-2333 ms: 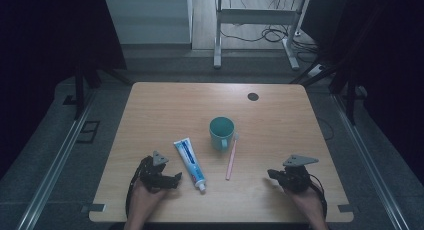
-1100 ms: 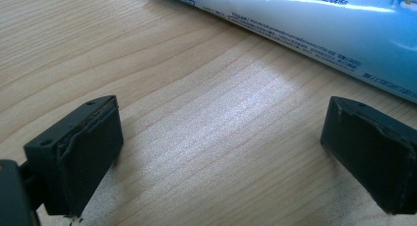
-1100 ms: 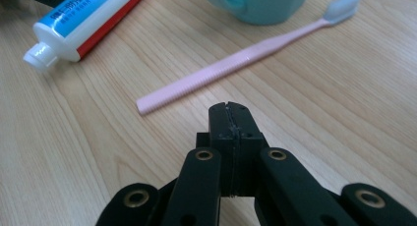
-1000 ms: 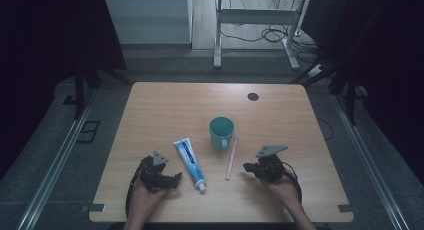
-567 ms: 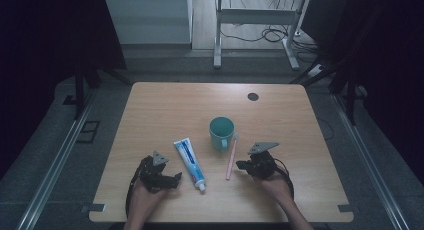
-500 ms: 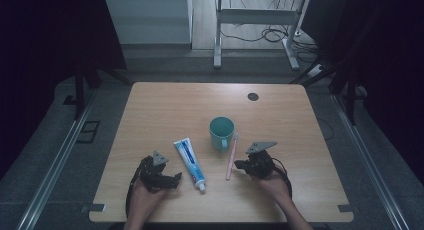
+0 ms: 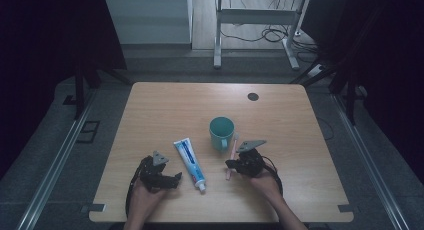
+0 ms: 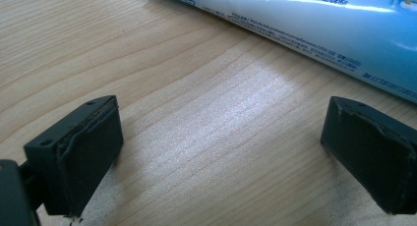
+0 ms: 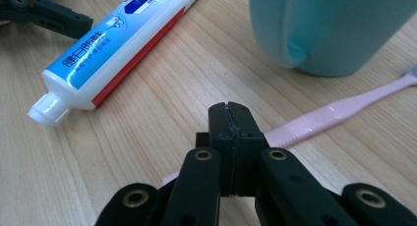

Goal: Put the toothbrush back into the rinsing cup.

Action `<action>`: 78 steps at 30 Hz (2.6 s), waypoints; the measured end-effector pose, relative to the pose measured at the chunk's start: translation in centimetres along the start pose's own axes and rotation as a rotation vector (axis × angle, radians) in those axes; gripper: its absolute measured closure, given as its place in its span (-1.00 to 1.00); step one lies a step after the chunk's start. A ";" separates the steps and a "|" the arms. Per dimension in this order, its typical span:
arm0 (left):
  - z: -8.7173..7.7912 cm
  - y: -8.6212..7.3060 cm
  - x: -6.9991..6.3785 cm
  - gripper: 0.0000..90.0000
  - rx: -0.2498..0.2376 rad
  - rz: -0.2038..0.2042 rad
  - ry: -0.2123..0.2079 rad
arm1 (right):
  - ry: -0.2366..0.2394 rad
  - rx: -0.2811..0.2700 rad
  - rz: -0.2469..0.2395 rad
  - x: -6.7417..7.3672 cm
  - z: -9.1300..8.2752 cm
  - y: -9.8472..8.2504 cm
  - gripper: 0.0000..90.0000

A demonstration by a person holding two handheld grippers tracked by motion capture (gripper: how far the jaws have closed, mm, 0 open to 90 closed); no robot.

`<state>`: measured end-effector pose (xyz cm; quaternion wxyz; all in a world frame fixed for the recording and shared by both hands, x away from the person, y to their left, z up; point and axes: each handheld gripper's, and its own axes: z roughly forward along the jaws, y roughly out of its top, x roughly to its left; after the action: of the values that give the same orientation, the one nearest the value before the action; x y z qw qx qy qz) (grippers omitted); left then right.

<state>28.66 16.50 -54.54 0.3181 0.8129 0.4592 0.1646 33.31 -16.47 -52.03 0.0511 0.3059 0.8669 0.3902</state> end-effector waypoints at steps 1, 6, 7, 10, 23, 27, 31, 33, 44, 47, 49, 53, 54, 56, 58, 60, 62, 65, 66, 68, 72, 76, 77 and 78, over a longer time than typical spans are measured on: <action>0.0 0.0 0.0 -0.95 0.000 0.000 0.000 | 0.001 0.003 -0.002 0.0 0.1 0.0 0.98; 0.0 0.0 0.0 -0.95 0.000 -0.004 0.001 | 0.002 0.011 -0.003 0.1 0.7 0.1 0.98; 0.0 0.0 0.0 -0.95 0.000 -0.005 0.001 | 0.003 0.012 -0.003 0.1 0.8 0.1 0.98; 0.0 0.0 0.0 -0.95 -0.001 -0.006 0.001 | 0.000 0.019 -0.001 0.0 0.9 -0.1 0.98; 0.0 0.0 0.0 -0.95 -0.002 -0.007 0.001 | -0.010 0.032 0.010 -0.6 0.3 -0.6 0.97; 0.0 0.0 0.0 -0.95 -0.002 -0.007 0.001 | -0.016 0.034 0.016 -0.9 0.0 -0.9 0.96; 0.0 0.0 -0.1 -0.95 -0.001 -0.007 0.000 | -0.024 0.040 0.023 -1.0 -0.3 -1.1 0.96; 0.0 0.0 0.0 -0.95 -0.001 -0.007 0.000 | -0.030 0.040 0.029 -1.3 -0.5 -1.3 0.95; 0.0 0.0 0.0 -0.95 -0.001 -0.007 0.000 | -0.060 0.043 0.059 -2.3 -1.7 -2.4 0.95; 0.0 0.0 -0.1 -0.95 -0.002 -0.007 0.001 | -0.068 0.042 0.063 -2.6 -2.1 -2.7 0.95; 0.0 0.0 -0.1 -0.95 -0.002 -0.007 0.001 | -0.072 0.044 0.068 -2.8 -2.3 -2.9 0.95; 0.0 0.0 0.0 -0.95 -0.002 -0.007 -0.001 | -0.083 0.046 0.077 -3.2 -2.7 -3.2 0.95; 0.0 0.0 0.0 -0.95 -0.001 -0.006 0.000 | -0.090 0.047 0.077 -3.4 -3.0 -3.4 0.95; 0.0 0.0 0.0 -0.95 -0.002 -0.006 -0.001 | -0.096 0.048 0.084 -3.6 -3.2 -3.6 0.95; 0.0 0.0 0.0 -0.95 -0.002 -0.005 -0.001 | -0.103 0.050 0.088 -3.9 -3.5 -3.8 0.95; 0.0 0.0 0.0 -0.95 -0.002 -0.005 0.000 | -0.106 0.049 0.088 -4.0 -3.5 -3.8 0.95; 0.0 0.0 0.0 -0.95 -0.002 -0.005 0.000 | -0.114 0.051 0.096 -4.3 -3.8 -3.9 0.95; 0.0 0.0 0.0 -0.95 -0.002 -0.005 -0.001 | -0.129 0.054 0.104 -4.8 -4.3 -4.2 0.95; 0.0 0.0 0.0 -0.95 -0.002 -0.006 0.000 | -0.133 0.056 0.107 -5.0 -4.4 -4.2 0.95; 0.0 0.0 0.0 -0.95 -0.002 -0.005 -0.001 | -0.136 0.060 0.115 -5.3 -4.6 -4.3 0.95; 0.0 0.0 0.0 -0.95 -0.002 -0.005 -0.001 | -0.126 0.060 0.122 -5.4 -4.6 -4.4 0.93; 0.0 0.0 0.0 -0.95 -0.002 -0.007 -0.001 | -0.117 0.063 0.115 -5.1 -4.9 -4.0 0.85; 0.0 0.0 0.0 -0.95 -0.002 -0.007 -0.001 | -0.120 0.066 0.110 -5.1 -5.0 -3.8 0.83; 0.0 0.0 0.0 -0.95 -0.002 -0.007 0.000 | -0.120 0.066 0.110 -5.1 -5.0 -3.8 0.83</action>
<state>28.64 16.46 -54.55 0.3194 0.8111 0.4619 0.1637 33.95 -24.53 -52.03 0.0713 0.3773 0.8567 0.3446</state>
